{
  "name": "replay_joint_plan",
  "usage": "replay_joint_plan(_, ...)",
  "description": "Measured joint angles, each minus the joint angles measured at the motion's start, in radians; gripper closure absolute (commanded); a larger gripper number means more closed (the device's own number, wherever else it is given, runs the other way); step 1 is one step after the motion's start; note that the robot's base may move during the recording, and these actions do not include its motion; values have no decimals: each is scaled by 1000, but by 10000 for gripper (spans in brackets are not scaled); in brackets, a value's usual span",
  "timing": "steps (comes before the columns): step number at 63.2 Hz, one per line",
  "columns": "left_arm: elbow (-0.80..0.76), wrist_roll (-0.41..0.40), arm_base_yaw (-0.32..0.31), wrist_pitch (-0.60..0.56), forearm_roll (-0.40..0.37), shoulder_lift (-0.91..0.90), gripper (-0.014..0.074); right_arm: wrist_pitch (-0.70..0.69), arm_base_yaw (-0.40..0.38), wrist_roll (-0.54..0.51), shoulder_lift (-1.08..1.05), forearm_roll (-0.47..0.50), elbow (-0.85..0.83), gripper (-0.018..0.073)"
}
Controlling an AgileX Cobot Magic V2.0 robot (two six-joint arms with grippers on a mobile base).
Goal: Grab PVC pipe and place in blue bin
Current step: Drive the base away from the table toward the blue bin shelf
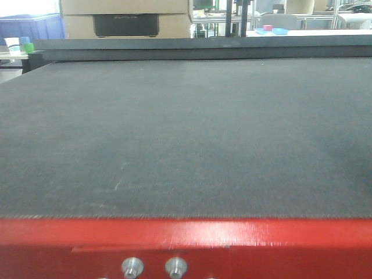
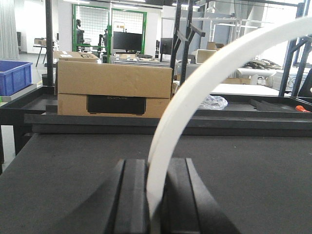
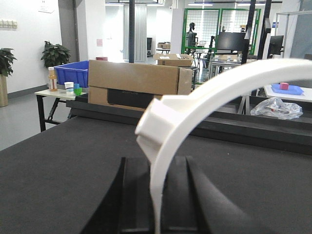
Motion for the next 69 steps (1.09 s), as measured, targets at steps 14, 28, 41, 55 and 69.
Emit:
replay_joint_plan(14, 0, 0, 0, 0, 0, -2, 707, 0, 0, 2, 0, 0, 0, 727)
replay_joint_plan(28, 0, 0, 0, 0, 0, -7, 707, 0, 0, 2, 0, 0, 0, 727)
replay_joint_plan(41, 0, 0, 0, 0, 0, -30, 707, 0, 0, 0, 0, 0, 0, 727)
replay_joint_plan(55, 0, 0, 0, 0, 0, -32, 707, 0, 0, 0, 0, 0, 0, 727)
replay_joint_plan(69, 0, 0, 0, 0, 0, -32, 707, 0, 0, 0, 0, 0, 0, 727)
